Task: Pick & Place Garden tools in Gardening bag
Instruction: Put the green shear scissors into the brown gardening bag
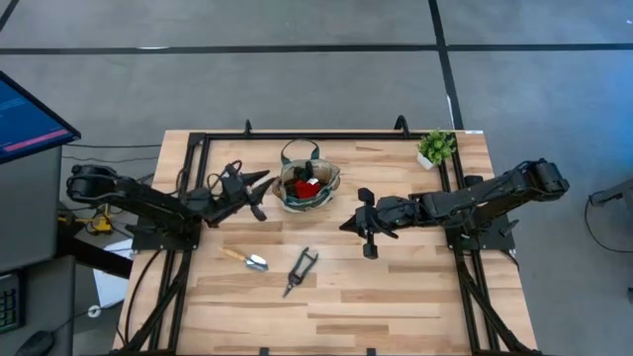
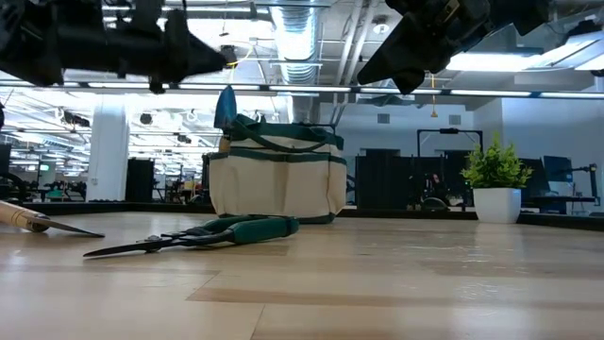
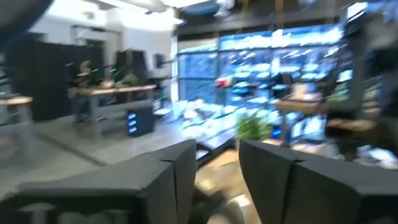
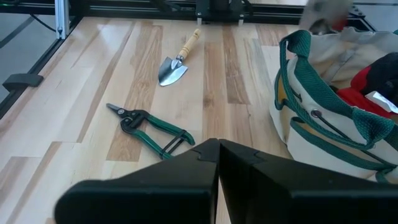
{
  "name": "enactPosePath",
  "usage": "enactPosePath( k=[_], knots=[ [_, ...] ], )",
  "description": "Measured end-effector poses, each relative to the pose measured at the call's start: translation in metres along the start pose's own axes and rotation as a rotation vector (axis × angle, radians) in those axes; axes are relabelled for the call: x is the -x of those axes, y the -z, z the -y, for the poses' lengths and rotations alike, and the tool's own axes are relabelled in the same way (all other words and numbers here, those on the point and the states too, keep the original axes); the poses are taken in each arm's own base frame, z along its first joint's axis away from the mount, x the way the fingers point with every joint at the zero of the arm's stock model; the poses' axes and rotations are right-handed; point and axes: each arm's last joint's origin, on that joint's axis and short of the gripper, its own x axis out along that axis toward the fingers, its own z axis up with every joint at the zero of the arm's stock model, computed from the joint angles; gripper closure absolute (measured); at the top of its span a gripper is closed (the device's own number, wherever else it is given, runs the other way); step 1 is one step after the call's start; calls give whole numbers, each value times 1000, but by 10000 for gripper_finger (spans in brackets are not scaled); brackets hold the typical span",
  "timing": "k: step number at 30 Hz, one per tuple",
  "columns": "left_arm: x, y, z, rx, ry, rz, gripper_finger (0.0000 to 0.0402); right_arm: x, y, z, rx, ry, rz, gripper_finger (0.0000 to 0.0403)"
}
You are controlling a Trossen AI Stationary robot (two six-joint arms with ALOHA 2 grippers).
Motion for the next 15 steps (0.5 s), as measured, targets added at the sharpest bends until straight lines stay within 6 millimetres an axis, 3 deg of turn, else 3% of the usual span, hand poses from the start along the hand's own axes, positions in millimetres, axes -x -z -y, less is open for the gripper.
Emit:
enactPosePath(
  k=[6, 15],
  knots=[
    [12, -14, 11, 56, 150, 60, 286, 0, 0, 0, 0, 0, 0, 403],
    [27, -19, 25, 91, 259, 67, 331, 0, 0, 0, -8, 0, 0, 403]
  ],
)
